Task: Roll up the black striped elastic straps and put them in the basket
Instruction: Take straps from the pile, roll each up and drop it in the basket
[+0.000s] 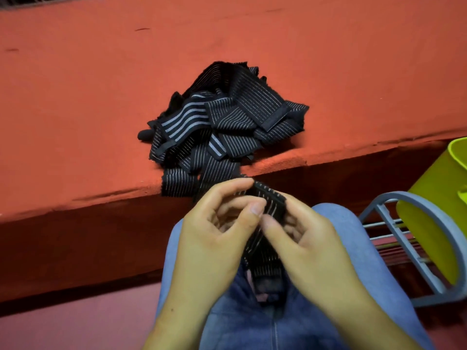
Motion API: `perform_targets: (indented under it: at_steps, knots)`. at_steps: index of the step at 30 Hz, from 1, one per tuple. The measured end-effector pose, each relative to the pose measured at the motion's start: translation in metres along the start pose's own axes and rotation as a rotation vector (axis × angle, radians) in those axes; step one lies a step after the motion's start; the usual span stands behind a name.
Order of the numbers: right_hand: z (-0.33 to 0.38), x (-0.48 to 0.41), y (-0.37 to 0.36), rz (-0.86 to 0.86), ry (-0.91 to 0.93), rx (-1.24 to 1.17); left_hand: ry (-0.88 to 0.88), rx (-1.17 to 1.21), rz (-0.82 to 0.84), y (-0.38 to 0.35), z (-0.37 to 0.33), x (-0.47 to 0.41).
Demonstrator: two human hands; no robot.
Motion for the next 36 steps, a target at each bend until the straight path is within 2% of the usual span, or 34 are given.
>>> perform_targets:
  at_steps: [3,8,14,22,29,31,36]
  knots:
    - [-0.005,-0.003,0.01,-0.048,-0.059,-0.089,-0.031,-0.073,-0.04,0.008,0.0,-0.001]
    - [-0.01,-0.006,0.013,-0.022,-0.142,-0.226,-0.081,-0.261,-0.09,0.019,0.004,-0.005]
    - [-0.007,-0.007,0.015,-0.019,-0.149,-0.279,-0.035,-0.199,-0.056,0.013,0.003,-0.002]
    - [-0.001,-0.008,0.019,-0.038,-0.097,-0.214,-0.045,-0.159,-0.074,0.017,0.0,-0.002]
    - [0.005,-0.008,0.016,-0.019,-0.055,-0.197,-0.024,-0.127,0.015,0.007,-0.002,-0.001]
    - [0.004,-0.008,0.013,0.007,-0.053,-0.193,-0.027,-0.143,0.062,0.001,-0.002,0.0]
    - [0.003,-0.007,0.009,0.034,-0.039,-0.183,-0.059,-0.213,0.047,0.002,-0.004,0.001]
Point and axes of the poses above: each hand's wrist, its own x-axis away from the middle knuckle, its own y-axis out of the back of the hand, z = x × y, the point moved 9 cm from there along -x, towards the middle knuckle, and after that the axes turned 15 degrees about -x, right-handed, at the moved point
